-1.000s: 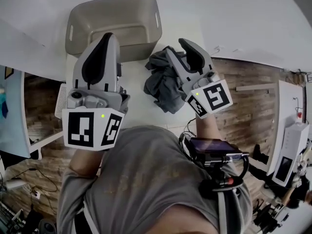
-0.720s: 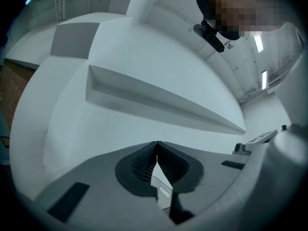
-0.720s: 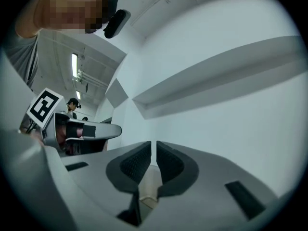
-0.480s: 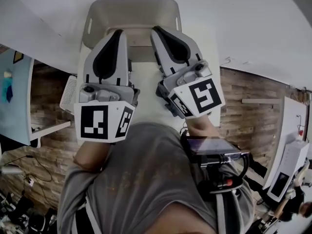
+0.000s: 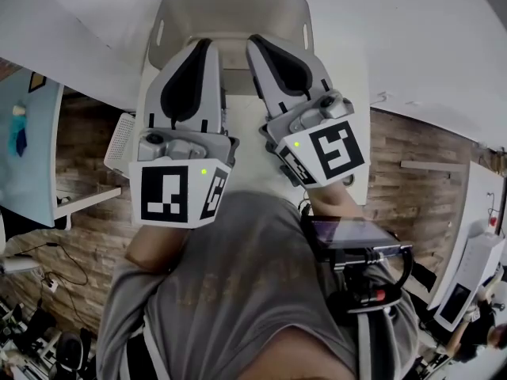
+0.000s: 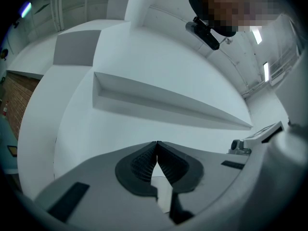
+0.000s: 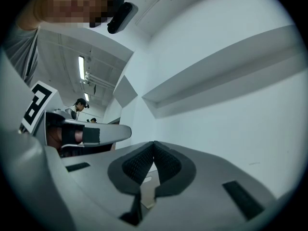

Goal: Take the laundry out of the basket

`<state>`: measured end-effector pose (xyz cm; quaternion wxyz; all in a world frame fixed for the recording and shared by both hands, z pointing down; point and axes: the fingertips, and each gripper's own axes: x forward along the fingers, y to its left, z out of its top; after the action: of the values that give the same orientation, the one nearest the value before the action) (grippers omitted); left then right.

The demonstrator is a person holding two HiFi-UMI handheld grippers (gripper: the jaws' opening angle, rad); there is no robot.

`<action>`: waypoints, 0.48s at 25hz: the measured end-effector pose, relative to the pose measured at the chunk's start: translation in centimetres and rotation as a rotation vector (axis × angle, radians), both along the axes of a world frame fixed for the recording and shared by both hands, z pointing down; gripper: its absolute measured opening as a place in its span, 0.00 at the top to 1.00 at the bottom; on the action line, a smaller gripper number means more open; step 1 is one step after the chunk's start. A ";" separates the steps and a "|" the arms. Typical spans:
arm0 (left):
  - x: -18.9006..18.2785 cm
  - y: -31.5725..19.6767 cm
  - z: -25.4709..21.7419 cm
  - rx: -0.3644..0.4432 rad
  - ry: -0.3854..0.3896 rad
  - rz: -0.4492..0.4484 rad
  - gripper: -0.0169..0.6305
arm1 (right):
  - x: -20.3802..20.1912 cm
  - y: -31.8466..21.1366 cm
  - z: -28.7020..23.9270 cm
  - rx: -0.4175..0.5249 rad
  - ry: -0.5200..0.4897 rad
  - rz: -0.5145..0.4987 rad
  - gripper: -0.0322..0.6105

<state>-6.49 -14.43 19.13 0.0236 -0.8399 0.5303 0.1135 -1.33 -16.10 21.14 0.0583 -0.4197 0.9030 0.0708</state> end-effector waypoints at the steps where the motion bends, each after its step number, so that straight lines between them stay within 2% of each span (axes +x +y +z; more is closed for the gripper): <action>1: -0.1 -0.1 0.1 -0.003 -0.001 0.001 0.96 | -0.1 0.0 0.1 -0.003 -0.003 -0.001 0.94; 12: -0.2 -0.3 0.5 -0.012 -0.007 -0.007 0.96 | -0.2 -0.3 0.6 -0.021 -0.007 -0.013 0.94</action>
<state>-6.69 -14.70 19.67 0.0207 -0.8386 0.5337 0.1071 -1.52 -16.36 21.73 0.0576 -0.4148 0.9061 0.0595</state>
